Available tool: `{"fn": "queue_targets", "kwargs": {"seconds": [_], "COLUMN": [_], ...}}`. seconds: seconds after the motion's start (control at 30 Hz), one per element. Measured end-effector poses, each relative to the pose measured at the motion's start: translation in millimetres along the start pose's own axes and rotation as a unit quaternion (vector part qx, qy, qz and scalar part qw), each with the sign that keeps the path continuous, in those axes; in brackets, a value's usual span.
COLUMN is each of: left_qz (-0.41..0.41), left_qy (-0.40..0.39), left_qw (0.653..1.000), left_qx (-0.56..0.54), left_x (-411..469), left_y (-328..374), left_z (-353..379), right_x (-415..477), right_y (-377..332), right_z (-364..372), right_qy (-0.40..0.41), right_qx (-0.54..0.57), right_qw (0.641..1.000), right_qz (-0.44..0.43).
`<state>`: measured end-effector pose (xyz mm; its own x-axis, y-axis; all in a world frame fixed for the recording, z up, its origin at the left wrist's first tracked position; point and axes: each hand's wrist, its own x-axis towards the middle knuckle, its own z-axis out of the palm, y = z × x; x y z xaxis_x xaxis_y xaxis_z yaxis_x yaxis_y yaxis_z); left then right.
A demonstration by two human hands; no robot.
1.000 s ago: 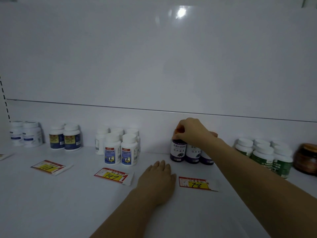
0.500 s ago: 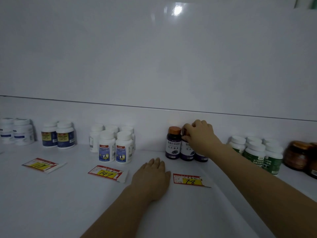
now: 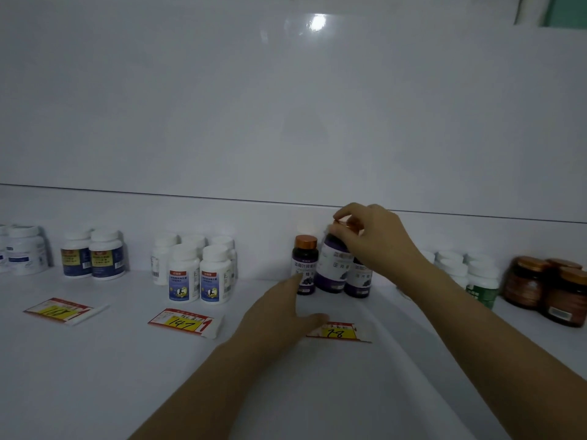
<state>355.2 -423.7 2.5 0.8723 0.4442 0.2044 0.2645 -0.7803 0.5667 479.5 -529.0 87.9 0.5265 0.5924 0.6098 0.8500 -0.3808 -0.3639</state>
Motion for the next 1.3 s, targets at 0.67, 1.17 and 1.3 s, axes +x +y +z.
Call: {"fn": "queue_targets", "kwargs": {"seconds": [0.67,1.17,1.3], "left_qz": [0.050,0.035,0.050], "left_qy": [-0.056,-0.076,-0.058], "left_qw": [0.946,0.913,0.919], "left_qx": [-0.315,-0.398,-0.388], "left_x": [0.5,1.7,-0.9], "left_y": [9.0,13.1,12.3], "left_z": [-6.0,-11.3,-9.9], "right_x": [-27.3,-28.9,-30.7], "right_y": [9.3,1.8,0.9], "right_z": [17.2,18.2,21.3], "right_qy": [-0.048,-0.052,-0.104], "right_qx": [0.436,0.529,0.525], "right_qw": [0.890,0.833,0.832], "right_qz": [0.125,0.151,0.146]}}
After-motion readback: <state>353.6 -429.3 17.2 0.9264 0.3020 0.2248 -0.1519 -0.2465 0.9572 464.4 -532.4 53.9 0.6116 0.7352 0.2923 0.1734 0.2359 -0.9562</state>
